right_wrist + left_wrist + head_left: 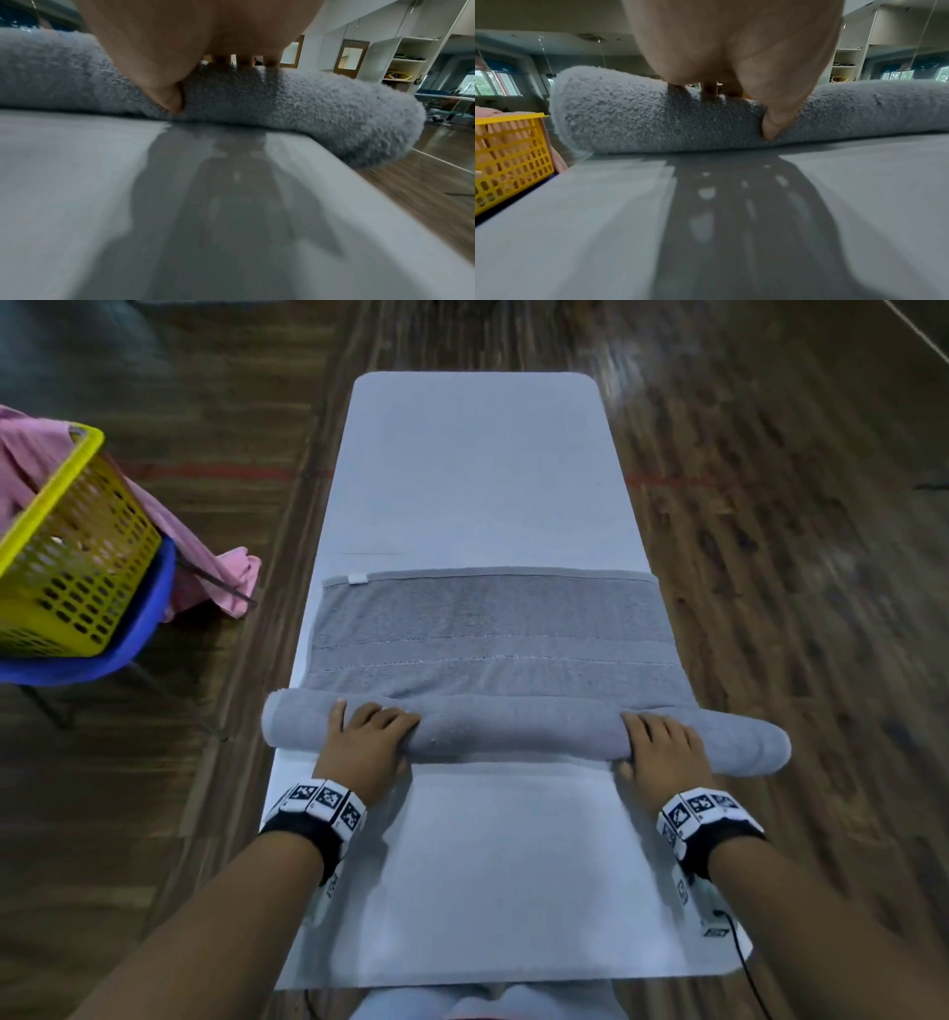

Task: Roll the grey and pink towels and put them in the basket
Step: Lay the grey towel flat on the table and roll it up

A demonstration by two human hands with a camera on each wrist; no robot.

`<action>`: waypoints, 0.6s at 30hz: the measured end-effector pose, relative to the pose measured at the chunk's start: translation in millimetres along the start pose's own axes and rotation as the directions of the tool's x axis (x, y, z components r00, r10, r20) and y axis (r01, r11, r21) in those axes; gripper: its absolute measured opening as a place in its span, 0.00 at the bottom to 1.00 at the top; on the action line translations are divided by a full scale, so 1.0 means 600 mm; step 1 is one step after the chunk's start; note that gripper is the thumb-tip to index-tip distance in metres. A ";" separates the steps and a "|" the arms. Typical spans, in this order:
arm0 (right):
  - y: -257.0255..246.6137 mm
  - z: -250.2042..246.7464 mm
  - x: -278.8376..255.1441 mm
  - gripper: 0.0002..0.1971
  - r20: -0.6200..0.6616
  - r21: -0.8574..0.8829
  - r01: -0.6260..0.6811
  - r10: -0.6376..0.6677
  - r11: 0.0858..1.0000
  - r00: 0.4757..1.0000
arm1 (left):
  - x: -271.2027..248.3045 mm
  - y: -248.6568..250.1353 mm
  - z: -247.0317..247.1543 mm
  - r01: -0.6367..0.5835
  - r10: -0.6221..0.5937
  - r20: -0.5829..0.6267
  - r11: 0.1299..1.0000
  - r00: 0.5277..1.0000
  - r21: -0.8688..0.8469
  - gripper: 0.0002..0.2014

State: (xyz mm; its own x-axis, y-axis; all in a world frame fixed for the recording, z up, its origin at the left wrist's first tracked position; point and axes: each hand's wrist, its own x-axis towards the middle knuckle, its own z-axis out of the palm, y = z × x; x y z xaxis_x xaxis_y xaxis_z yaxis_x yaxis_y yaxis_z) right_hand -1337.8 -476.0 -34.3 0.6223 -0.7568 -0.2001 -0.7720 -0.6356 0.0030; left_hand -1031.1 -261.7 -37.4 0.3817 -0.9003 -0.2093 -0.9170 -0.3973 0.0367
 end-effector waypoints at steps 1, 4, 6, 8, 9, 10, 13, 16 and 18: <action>0.006 -0.010 0.016 0.27 0.036 0.010 0.001 -0.001 1.000 0.999 | 0.012 -0.002 -0.009 0.008 -0.008 0.010 1.000 1.000 0.000 0.22; 0.019 -0.046 0.064 0.15 0.143 0.081 0.033 -0.044 0.996 0.989 | 0.046 -0.004 -0.046 0.046 -0.044 0.050 0.998 0.998 -0.041 0.21; 0.026 -0.066 0.080 0.16 0.126 0.078 0.029 -0.039 0.997 0.991 | 0.056 -0.004 -0.060 0.064 -0.065 -0.020 0.996 0.998 -0.065 0.24; 0.032 -0.067 0.077 0.22 -0.055 0.045 0.016 -0.013 0.999 0.998 | 0.049 -0.002 -0.057 0.044 -0.054 -0.204 0.998 0.977 -0.054 0.23; 0.031 -0.061 0.071 0.24 -0.124 0.033 0.017 -0.013 0.999 0.992 | 0.040 0.000 -0.047 0.026 -0.034 -0.260 0.999 0.965 -0.036 0.23; 0.029 -0.052 0.062 0.25 -0.150 0.028 0.031 -0.026 0.999 0.988 | 0.029 0.001 -0.035 0.011 -0.014 -0.261 1.000 0.965 -0.012 0.24; 0.021 -0.020 0.035 0.31 -0.103 0.019 0.064 -0.062 0.998 0.993 | 0.002 -0.003 -0.001 0.026 -0.022 -0.072 0.998 0.997 0.053 0.31; 0.026 -0.019 0.043 0.27 -0.079 -0.001 0.050 -0.050 0.999 0.996 | 0.015 -0.016 0.001 0.053 -0.053 -0.009 0.997 0.999 0.047 0.29; 0.032 -0.037 0.069 0.23 0.021 -0.012 0.031 -0.031 0.999 0.999 | 0.037 -0.023 -0.014 0.066 -0.067 0.011 0.997 0.998 0.032 0.23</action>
State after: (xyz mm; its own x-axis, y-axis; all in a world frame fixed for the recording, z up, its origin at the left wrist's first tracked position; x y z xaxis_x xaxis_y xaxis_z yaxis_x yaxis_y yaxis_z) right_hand -1324.2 -523.1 -20.5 0.6430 -0.7334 -0.2204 -0.7506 -0.6607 0.0085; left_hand -1008.8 -277.9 -34.1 0.4408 -0.8696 -0.2223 -0.8928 -0.4503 -0.0089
